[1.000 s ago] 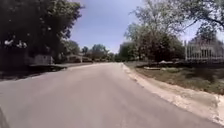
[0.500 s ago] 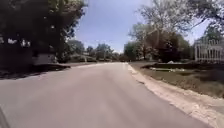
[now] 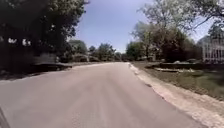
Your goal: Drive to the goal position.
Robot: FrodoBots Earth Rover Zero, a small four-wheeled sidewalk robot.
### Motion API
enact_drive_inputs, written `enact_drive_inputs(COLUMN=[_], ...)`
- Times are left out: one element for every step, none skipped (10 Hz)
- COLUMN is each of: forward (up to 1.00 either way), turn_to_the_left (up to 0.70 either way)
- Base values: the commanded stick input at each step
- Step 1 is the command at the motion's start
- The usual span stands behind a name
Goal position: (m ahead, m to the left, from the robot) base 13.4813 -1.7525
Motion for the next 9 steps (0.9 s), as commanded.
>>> enact_drive_inputs(forward=[0.70, 0.70, 0.70, 0.70, 0.70, 0.70, 0.70, 0.70, 0.70], turn_to_the_left=[0.00, 0.00, 0.00, -0.32, -0.35, -0.03, 0.00, 0.00, 0.00])
